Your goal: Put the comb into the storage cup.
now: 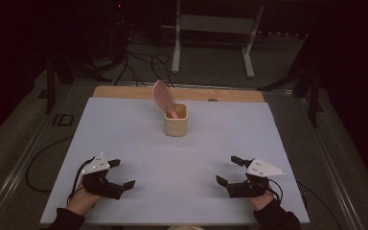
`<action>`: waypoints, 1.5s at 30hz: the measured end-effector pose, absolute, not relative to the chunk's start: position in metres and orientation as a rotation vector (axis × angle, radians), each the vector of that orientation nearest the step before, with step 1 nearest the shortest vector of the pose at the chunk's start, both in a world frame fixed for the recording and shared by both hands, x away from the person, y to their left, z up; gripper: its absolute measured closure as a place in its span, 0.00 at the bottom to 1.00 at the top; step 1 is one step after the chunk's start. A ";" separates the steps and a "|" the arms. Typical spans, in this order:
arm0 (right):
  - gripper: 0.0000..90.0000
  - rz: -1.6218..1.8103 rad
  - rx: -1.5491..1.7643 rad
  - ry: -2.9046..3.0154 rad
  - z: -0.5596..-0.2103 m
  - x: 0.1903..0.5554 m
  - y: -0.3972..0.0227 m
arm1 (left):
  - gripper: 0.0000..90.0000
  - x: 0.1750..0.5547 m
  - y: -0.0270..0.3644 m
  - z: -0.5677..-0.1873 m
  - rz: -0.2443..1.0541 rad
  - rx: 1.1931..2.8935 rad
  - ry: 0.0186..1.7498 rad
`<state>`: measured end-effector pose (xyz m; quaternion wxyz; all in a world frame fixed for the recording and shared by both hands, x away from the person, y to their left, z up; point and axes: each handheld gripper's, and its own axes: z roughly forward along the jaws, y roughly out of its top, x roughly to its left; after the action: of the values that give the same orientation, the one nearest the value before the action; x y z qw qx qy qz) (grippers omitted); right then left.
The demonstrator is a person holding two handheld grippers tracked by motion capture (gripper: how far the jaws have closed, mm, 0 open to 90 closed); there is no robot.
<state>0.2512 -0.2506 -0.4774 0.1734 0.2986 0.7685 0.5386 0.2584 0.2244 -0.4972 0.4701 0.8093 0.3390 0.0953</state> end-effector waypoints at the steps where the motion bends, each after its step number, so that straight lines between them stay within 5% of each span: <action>1: 0.11 1.528 0.844 2.182 -0.478 0.251 -0.251 | 0.00 0.258 0.226 -0.498 0.236 1.990 0.833; 45: 0.11 1.527 0.846 2.217 -0.490 0.252 -0.259 | 0.00 0.248 0.240 -0.503 0.271 1.986 0.866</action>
<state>0.2516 -0.2593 -0.4900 0.1594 0.2961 0.7756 0.5342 0.2484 0.2400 -0.5030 0.4609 0.8071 0.3521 0.1103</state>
